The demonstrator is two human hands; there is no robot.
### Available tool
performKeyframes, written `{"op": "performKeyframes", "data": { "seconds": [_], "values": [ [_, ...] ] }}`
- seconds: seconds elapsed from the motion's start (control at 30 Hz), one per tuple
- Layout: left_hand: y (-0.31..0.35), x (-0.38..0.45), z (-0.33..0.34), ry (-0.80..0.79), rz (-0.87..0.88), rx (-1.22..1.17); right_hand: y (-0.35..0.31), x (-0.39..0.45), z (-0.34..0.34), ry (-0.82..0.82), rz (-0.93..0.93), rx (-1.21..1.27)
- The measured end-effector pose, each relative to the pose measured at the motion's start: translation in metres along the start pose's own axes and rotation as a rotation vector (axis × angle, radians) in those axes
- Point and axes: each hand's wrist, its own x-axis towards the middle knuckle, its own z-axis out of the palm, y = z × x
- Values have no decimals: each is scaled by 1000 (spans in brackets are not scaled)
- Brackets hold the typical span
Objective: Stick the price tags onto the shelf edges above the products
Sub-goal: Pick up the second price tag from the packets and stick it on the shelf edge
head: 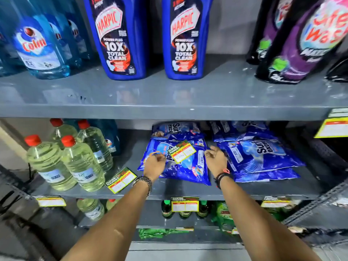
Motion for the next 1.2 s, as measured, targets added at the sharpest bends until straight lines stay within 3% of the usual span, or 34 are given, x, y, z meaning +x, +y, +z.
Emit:
{"op": "performKeyframes", "data": {
  "seconds": [0.33,0.6,0.73,0.93,1.2],
  "values": [
    [-37,55,0,-146,-122,-216,16,45,57,-19,184,-96],
    [-22,45,-9,-213,-176,-334,18,46,61,-63,239,34],
    [-23,40,-12,-185,-184,-394,0,25,55,-50,224,138],
    [-15,19,-25,-8,-167,-499,-11,-20,44,-54,159,337],
    [9,-28,-42,-40,-23,-627,-19,-66,30,-110,77,529]
  ]
}}
